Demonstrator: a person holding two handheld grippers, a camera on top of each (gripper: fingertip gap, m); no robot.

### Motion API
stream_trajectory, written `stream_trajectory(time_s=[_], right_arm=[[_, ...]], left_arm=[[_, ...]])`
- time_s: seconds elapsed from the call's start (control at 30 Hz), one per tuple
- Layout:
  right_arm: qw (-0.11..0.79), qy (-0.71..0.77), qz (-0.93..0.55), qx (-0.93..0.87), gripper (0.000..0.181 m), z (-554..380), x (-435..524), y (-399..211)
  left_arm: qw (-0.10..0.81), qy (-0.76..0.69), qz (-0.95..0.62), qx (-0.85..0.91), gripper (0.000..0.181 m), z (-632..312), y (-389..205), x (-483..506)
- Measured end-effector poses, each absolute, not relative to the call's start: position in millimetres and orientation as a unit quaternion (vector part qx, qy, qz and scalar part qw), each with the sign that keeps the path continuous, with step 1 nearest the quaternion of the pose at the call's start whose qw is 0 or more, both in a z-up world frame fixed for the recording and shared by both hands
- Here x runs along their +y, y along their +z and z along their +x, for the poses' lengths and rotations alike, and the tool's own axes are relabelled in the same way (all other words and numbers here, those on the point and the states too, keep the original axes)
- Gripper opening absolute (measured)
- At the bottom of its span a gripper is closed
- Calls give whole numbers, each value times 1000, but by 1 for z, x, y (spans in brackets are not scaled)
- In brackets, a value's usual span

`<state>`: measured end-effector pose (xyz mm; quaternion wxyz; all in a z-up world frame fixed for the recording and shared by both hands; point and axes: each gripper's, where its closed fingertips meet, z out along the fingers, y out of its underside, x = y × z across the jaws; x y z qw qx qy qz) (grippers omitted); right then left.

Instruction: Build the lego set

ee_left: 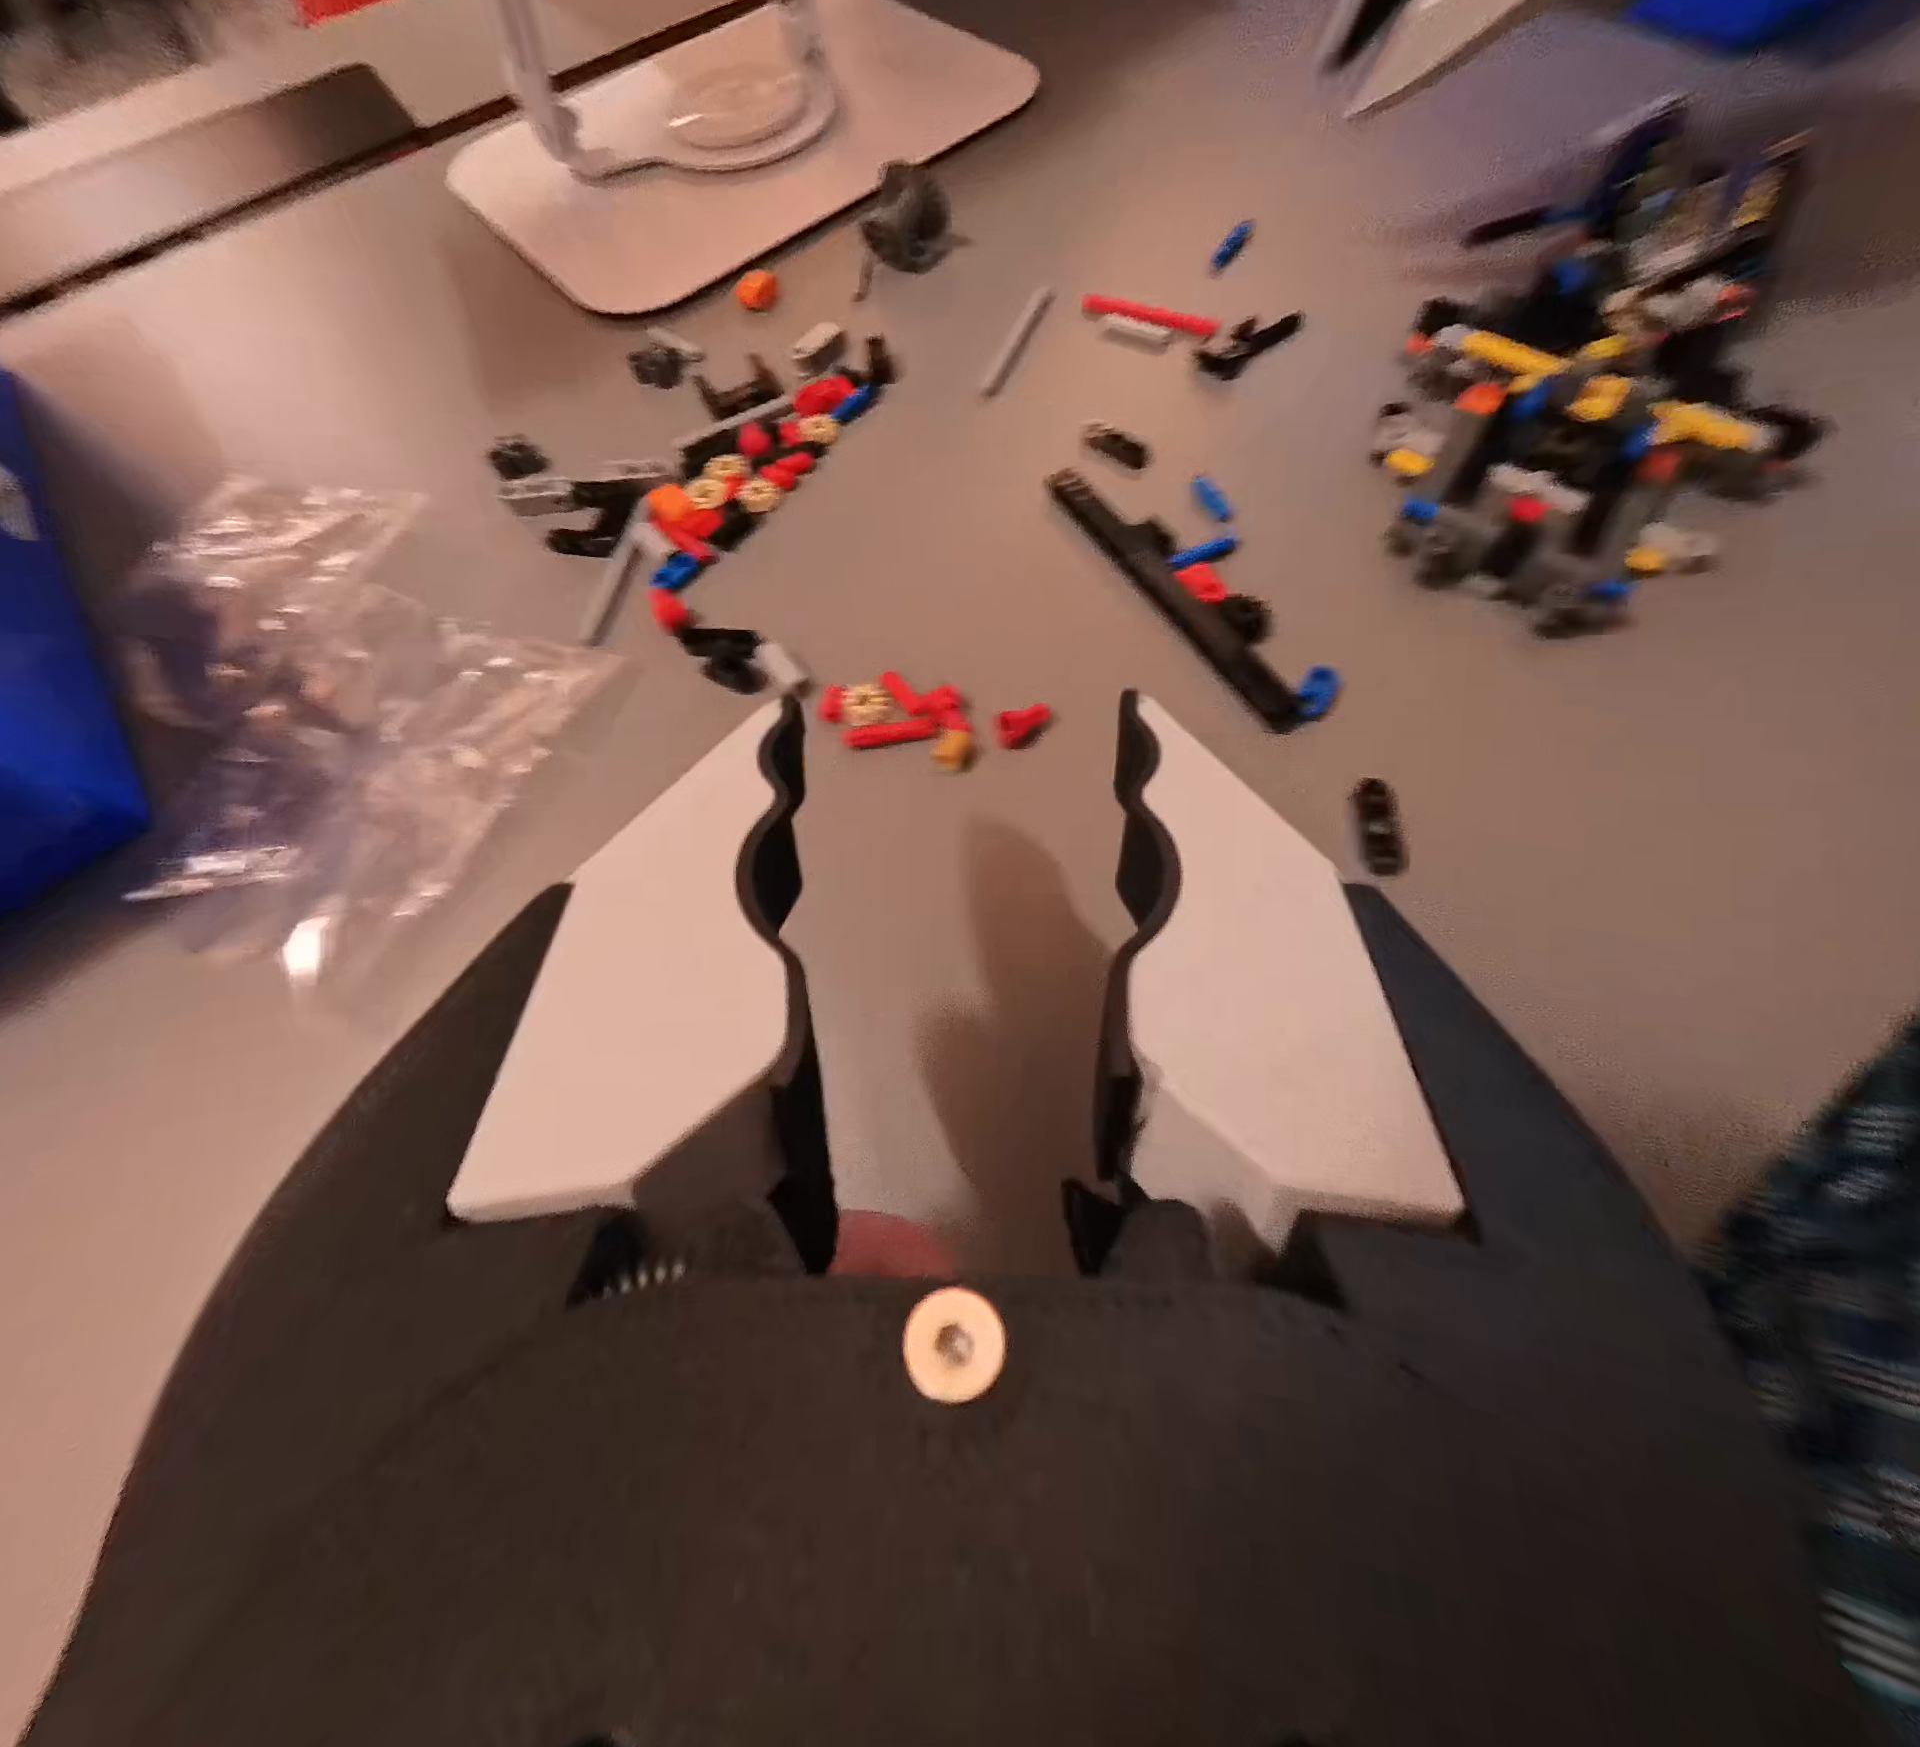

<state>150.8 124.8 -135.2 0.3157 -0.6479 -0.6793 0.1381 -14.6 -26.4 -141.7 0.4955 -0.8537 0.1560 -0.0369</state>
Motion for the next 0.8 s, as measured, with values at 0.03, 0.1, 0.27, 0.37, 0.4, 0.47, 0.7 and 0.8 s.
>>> stream_trajectory(time_s=[0.03,0.1,0.27,0.37,0.4,0.47,0.7,0.8], right_arm=[[332,146,-647,-670,14,152,116,-127],[354,174,-649,-651,17,152,98,-115],[394,166,-656,-622,34,159,72,-104],[415,146,-663,-605,45,175,67,-91],[418,145,-666,-601,46,181,65,-88],[419,140,-669,-598,47,196,61,-85],[364,155,-672,-626,47,230,37,-118],[363,161,-655,-643,50,226,33,-121]], left_arm=[[487,-7,-859,160,59,-24,-142,-22],[474,50,-861,176,64,-41,-143,-12],[447,86,-874,168,84,-60,-150,6],[459,93,-867,170,86,-66,-143,7],[460,90,-867,170,85,-68,-142,5],[459,79,-867,177,81,-71,-143,0],[441,0,-871,216,79,-38,-165,-18],[441,-20,-865,240,78,-20,-161,-21]])
